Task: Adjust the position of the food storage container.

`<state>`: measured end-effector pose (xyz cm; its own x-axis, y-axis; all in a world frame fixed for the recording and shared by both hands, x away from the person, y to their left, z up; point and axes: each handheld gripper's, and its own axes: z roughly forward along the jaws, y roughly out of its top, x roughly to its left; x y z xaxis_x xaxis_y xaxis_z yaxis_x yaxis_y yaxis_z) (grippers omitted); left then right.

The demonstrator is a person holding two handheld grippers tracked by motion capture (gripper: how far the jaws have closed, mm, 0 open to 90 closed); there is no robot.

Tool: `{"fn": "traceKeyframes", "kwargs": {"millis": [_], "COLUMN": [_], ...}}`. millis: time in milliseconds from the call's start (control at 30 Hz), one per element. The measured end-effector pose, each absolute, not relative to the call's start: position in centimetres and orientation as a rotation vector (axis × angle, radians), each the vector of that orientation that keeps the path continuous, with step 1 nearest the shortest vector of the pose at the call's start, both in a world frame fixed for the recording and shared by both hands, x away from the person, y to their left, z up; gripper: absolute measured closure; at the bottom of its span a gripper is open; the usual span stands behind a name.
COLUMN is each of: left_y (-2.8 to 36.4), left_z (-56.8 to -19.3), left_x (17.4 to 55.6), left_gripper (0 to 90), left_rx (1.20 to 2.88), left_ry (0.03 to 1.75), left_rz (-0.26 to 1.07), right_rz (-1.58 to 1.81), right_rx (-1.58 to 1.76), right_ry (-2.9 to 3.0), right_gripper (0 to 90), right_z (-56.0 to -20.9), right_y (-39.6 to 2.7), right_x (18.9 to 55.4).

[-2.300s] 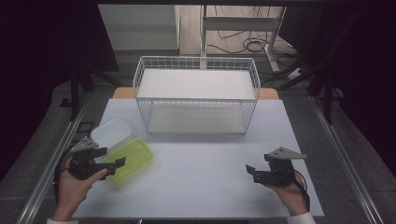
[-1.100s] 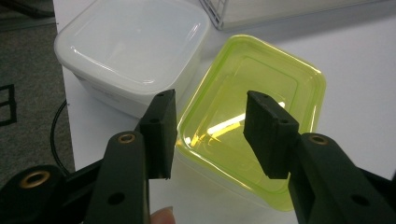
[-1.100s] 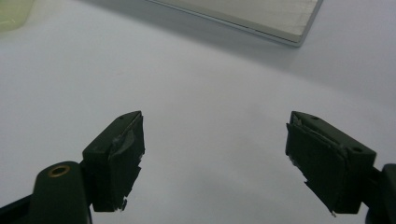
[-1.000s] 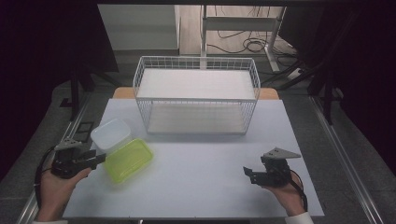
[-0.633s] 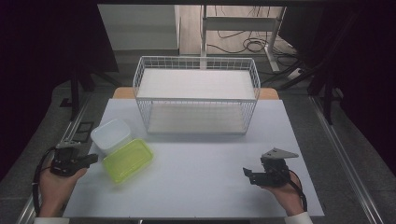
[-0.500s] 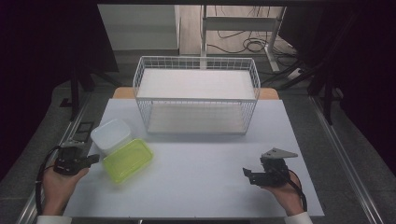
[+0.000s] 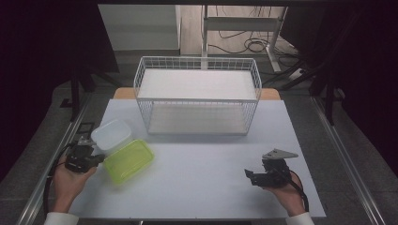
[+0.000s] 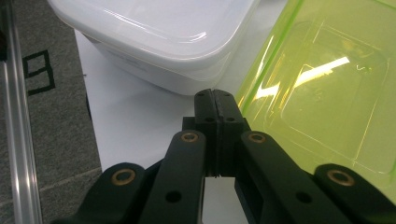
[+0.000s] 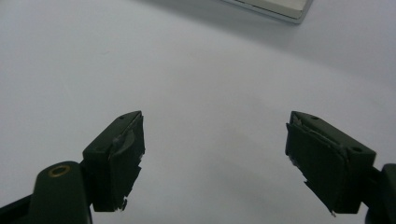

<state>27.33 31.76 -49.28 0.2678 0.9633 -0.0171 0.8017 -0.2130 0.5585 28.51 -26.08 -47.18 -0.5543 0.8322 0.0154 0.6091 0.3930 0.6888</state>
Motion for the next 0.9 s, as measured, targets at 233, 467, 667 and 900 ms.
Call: {"fn": "traceKeyframes", "kwargs": {"millis": [233,467,667,900], "left_y": [31.6,30.6,28.8,28.0], "left_z": [-49.4,-49.5,-49.7,-49.6], "left_x": [27.5,27.4,27.0,26.1], "left_gripper": [90.0,90.0,90.0,90.0], "left_rx": [2.1,2.13,2.179,2.192], "left_ry": [1.578,1.531,1.475,1.454], "left_rz": [0.466,0.433,0.408,0.371], "right_rz": [0.928,0.921,0.921,0.928], "right_rx": [1.256,1.255,1.257,1.255], "right_ry": [2.327,2.33,2.328,2.323], "right_gripper": [19.8,19.8,19.8,19.8], "right_z": [-47.4,-47.4,-47.4,-47.2], "right_y": [-26.1,-26.1,-26.2,-26.3], "right_x": [28.6,28.6,28.6,28.5]}}
